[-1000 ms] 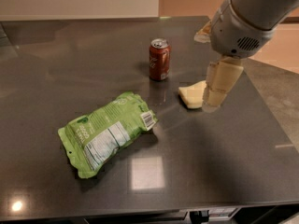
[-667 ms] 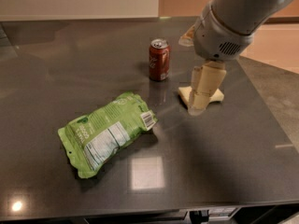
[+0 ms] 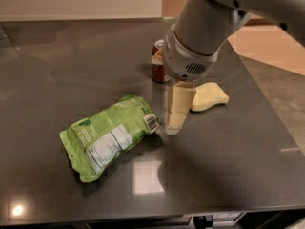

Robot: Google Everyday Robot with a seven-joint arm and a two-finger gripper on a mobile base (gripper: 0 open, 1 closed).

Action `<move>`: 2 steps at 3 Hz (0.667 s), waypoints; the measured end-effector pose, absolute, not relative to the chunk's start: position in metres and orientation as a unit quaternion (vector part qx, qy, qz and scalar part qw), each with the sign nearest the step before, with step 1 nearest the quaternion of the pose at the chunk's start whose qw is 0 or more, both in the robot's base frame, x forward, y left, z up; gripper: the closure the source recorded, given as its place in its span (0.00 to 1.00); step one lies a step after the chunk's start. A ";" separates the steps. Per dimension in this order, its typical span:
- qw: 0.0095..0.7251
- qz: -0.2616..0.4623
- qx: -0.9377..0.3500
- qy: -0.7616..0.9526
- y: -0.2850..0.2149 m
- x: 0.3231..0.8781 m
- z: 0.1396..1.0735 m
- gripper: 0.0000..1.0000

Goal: Pick green rice chip bag

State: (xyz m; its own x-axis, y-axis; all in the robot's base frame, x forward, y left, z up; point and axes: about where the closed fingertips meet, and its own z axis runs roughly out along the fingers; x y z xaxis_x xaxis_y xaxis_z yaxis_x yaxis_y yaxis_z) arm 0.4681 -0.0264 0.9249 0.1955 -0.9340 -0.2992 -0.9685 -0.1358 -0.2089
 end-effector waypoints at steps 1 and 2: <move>0.163 0.049 -0.761 0.626 -0.003 0.462 0.908 0.00; 0.144 0.048 -0.766 0.625 0.016 0.460 0.887 0.00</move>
Offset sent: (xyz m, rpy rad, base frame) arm -0.0086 0.0626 -0.0658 -0.0968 0.0800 0.0413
